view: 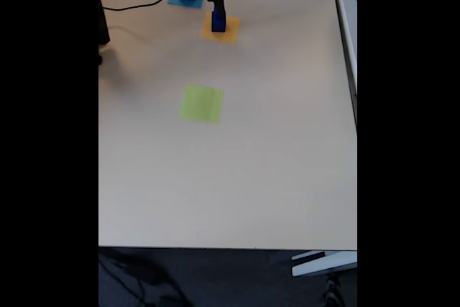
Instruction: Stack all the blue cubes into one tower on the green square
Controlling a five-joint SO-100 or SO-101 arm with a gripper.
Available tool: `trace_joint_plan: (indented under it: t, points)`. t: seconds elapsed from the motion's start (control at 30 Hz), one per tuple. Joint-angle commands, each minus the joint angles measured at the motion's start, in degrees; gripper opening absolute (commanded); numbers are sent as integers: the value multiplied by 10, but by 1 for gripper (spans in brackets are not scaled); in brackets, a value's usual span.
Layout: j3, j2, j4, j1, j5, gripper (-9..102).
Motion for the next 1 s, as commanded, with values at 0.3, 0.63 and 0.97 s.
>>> trace_joint_plan:
  t: [0.3,0.63,0.97]
  points:
    - [-178,62,40,18,-108,17]
    - [-156,185,12,-31,-80,30]
    - [-114,141,42,-124,202,28]
